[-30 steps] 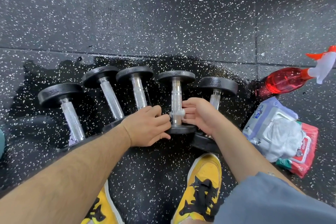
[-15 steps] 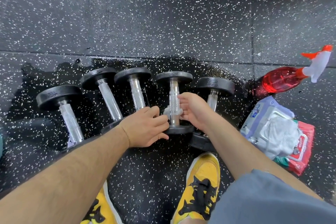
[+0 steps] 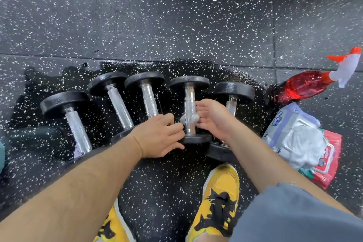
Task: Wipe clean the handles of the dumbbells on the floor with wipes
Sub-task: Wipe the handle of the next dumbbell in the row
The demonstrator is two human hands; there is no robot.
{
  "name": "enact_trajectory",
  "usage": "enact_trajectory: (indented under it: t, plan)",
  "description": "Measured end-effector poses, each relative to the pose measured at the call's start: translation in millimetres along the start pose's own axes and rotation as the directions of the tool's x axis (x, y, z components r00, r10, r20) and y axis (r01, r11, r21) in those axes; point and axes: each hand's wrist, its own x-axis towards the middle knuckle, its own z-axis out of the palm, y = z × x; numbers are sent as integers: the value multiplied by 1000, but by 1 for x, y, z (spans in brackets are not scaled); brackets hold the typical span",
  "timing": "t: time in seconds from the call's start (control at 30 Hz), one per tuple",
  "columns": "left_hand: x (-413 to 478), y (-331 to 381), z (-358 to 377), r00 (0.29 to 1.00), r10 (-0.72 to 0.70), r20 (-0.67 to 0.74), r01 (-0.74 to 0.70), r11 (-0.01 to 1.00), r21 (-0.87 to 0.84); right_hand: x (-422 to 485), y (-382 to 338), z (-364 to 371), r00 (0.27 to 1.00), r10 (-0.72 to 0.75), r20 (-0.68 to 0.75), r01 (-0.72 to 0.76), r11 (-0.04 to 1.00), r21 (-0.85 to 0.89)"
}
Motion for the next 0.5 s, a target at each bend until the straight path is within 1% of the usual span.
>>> enact_trajectory:
  t: [0.13,0.2,0.27,0.33,0.4,0.5]
  plan:
    - [-5,0,4,1000,-14,8,14,1000,14,3,7,-4,998,33,-58,-32,999,12]
    - [-6,0,4,1000,-10,5,9,1000,12,-1,7,-3,995,27,-96,-35,996,-84]
    - [-4,0,3,1000,-6,-4,6,1000,9,-3,9,-5,987,-64,-145,27,969,-244]
    - [-4,-1,3,1000,-6,-8,6,1000,12,-8,11,0,972,-175,-158,105,922,-374]
    - [-4,0,5,1000,-4,-13,4,1000,9,-9,16,7,948,-247,-201,123,865,-486]
    - [-5,0,8,999,-6,-34,6,1000,9,-6,23,19,880,-385,-278,140,770,-623]
